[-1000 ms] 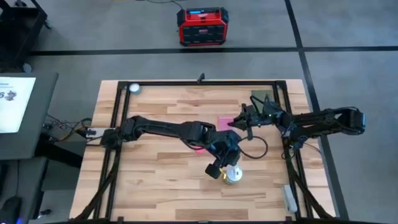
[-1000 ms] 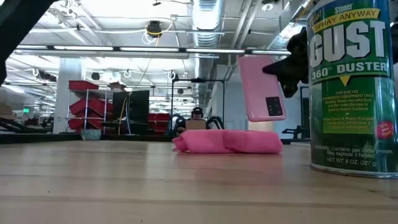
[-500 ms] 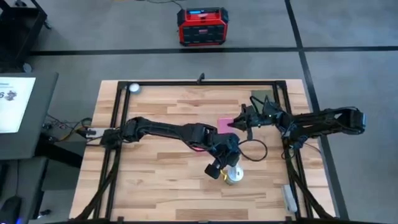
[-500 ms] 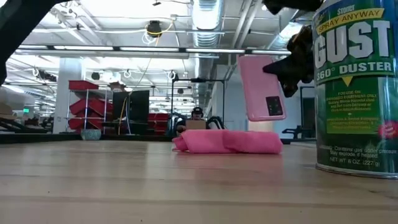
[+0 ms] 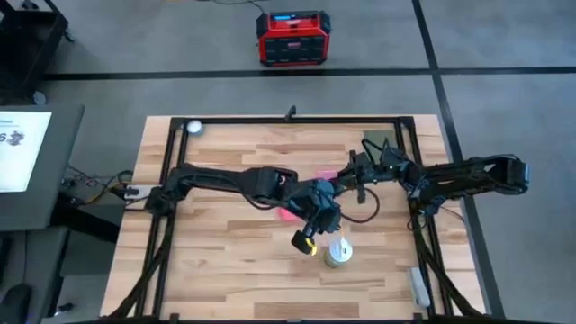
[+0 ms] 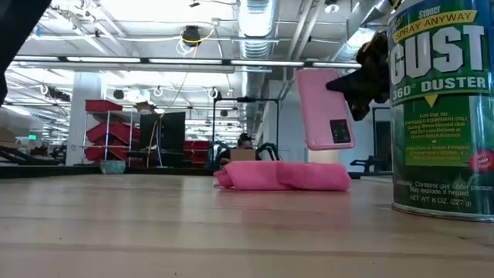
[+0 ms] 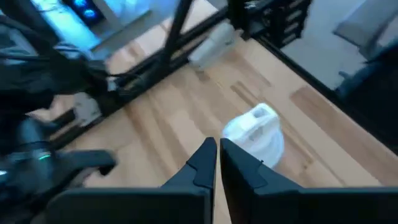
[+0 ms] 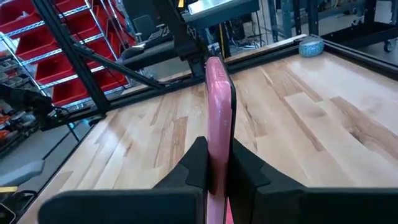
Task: Apply microfiber cloth
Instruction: Spray the back of the pink phone using the spray bottle
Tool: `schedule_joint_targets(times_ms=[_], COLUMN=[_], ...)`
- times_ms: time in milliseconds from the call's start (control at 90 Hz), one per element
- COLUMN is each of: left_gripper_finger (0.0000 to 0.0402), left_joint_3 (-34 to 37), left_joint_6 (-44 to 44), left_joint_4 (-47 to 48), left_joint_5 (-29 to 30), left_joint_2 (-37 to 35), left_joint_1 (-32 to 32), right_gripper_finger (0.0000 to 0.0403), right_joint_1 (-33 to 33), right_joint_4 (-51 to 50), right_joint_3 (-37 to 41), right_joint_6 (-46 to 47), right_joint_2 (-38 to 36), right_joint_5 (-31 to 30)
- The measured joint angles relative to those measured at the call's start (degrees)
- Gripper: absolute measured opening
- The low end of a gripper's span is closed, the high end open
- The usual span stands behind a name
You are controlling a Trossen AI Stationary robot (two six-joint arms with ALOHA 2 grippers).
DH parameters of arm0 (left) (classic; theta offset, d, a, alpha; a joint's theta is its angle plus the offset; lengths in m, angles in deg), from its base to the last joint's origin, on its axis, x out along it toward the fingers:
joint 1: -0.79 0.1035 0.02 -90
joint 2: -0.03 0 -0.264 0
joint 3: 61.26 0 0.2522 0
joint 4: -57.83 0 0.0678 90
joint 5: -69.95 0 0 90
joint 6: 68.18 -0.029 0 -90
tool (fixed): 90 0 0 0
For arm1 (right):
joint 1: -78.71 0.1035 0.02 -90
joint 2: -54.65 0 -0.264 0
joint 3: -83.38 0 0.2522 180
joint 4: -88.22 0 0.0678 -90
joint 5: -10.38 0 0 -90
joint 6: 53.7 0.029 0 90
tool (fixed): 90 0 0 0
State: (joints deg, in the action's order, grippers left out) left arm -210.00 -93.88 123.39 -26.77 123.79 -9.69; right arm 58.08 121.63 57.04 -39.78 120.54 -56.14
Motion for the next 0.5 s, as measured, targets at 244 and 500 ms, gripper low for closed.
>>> schedule_joint_targets(times_ms=[244,500], left_gripper_finger=[0.0000,0.0000], left_joint_3=[0.1,0.0], left_joint_6=[-2.8,-3.6], left_joint_4=[-2.1,-1.6], left_joint_5=[-3.8,-4.0], left_joint_2=[3.7,3.8], left_joint_1=[0.4,1.5], right_gripper_finger=[0.0014,0.0014], right_joint_1=[-0.1,-0.1], right_joint_4=[-0.4,-1.0], right_joint_3=[0.0,0.0], right_joint_6=[0.0,-0.2], right_joint_2=[0.0,0.0], right_joint_5=[0.0,0.0])
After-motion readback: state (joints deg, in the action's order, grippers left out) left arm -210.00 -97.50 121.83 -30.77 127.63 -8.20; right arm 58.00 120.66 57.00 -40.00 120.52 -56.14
